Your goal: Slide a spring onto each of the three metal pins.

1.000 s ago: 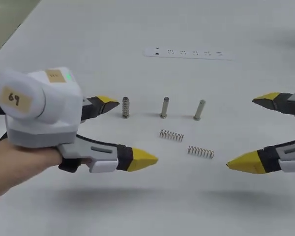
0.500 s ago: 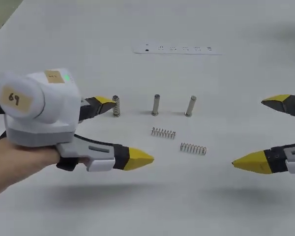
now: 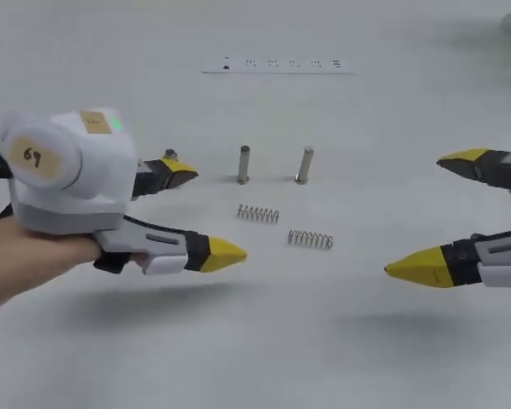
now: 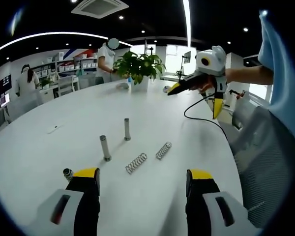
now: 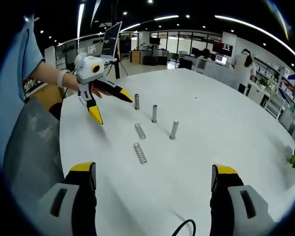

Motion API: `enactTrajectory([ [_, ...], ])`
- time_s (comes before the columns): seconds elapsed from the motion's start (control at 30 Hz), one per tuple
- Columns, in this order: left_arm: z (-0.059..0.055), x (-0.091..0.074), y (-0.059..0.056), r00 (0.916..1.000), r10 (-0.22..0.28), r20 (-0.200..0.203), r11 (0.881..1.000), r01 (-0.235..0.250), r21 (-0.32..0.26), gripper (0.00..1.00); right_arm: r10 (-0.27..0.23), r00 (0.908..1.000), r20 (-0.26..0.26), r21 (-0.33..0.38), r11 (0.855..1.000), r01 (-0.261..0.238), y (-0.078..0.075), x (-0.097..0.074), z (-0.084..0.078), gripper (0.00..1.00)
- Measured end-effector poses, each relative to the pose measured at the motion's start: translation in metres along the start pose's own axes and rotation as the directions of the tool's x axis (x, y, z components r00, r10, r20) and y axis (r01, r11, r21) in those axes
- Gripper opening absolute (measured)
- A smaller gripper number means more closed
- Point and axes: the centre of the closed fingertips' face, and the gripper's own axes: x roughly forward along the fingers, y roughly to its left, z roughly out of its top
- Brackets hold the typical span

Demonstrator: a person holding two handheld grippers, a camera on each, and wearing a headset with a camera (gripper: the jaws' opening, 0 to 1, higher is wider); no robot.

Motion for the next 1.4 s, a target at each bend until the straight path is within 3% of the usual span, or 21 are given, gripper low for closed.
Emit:
enactTrajectory([
  [0.27, -0.008, 0.019, 0.009, 0.9998, -0.006, -0.017, 0.999, 0.006, 0.031, 0.48, -0.007, 0.9999, -0.008, 0.022, 1.0, 0.007, 0.002, -0.004, -0.006, 0.96],
  [0.43, -0.017, 0.032, 0.011, 0.9986, -0.02, -0.048, 0.998, 0.023, 0.055, 0.41, -0.011, 0.9999, -0.013, 0.043, 0.999, 0.011, 0.004, -0.005, -0.012, 0.95],
  [0.67, -0.02, 0.042, 0.017, 0.9982, -0.012, -0.059, 0.997, 0.017, 0.08, 0.25, -0.02, 0.9998, -0.009, 0.077, 0.997, 0.021, 0.008, -0.006, -0.018, 0.95],
  [1.07, -0.018, 0.054, 0.016, 0.9956, -0.05, -0.079, 0.987, 0.062, 0.151, 0.17, -0.013, 0.9999, -0.011, 0.108, 0.994, 0.014, 0.011, -0.005, -0.026, 0.95],
  [1.4, -0.019, 0.055, 0.016, 0.9918, -0.077, -0.102, 0.982, 0.093, 0.164, 0.09, -0.01, 0.9999, -0.014, 0.108, 0.994, 0.011, 0.011, -0.004, -0.026, 0.95],
])
